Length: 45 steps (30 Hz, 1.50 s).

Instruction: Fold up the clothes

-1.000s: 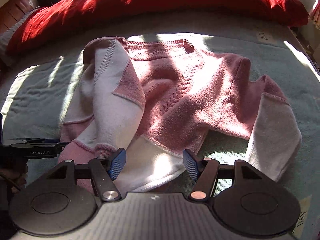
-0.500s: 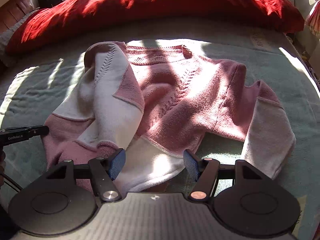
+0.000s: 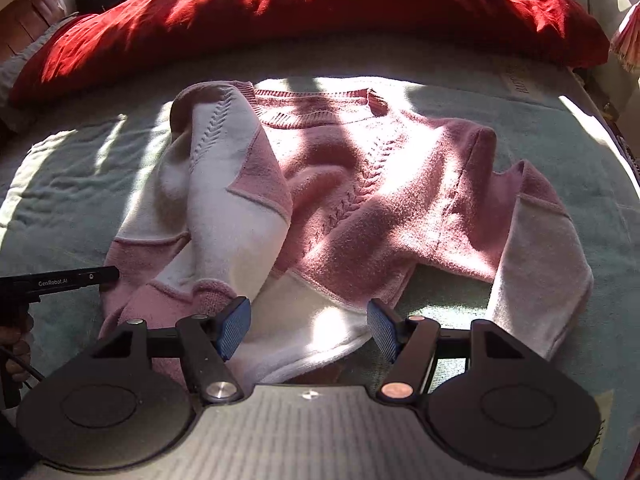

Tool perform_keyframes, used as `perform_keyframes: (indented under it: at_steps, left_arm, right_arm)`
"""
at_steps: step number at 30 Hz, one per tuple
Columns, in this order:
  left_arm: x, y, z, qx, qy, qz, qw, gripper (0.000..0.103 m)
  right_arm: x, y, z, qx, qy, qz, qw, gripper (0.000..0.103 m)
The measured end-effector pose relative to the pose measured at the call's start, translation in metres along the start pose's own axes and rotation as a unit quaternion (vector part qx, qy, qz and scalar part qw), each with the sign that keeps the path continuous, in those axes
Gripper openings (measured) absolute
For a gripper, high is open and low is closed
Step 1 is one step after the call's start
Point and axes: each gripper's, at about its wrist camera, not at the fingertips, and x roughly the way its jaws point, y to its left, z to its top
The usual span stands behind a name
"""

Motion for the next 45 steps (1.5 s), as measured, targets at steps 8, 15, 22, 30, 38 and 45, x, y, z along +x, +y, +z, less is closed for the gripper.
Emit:
perform_keyframes:
  at_steps: [8, 15, 22, 30, 38, 45]
  left_arm:
    - [-0.05, 0.029, 0.057, 0.056, -0.044, 0.063, 0.9955, 0.002]
    - [-0.067, 0.069, 0.104, 0.087, -0.052, 0.147, 0.9839, 0.002]
    - [-0.058, 0.101, 0.141, 0.1, -0.048, 0.198, 0.9739, 0.002]
    - [-0.04, 0.13, 0.184, 0.081, -0.054, 0.218, 0.9711, 0.002]
    - [-0.036, 0.145, 0.185, 0.052, -0.043, 0.198, 0.9778, 0.013]
    - [-0.081, 0.164, 0.156, 0.02, -0.072, 0.199, 0.9771, 0.034]
  right_arm:
    - [-0.001, 0.002, 0.004, -0.002, -0.004, -0.005, 1.0, 0.069]
    - [-0.001, 0.006, 0.006, -0.005, -0.005, -0.008, 1.0, 0.07]
    - [-0.001, 0.014, 0.011, -0.013, -0.007, -0.013, 1.0, 0.071]
    - [-0.001, 0.026, 0.016, -0.023, -0.012, -0.011, 1.0, 0.073]
    - [-0.003, 0.037, 0.019, -0.038, -0.02, -0.016, 0.999, 0.073]
    - [-0.004, 0.036, 0.024, -0.021, -0.034, -0.011, 0.999, 0.074]
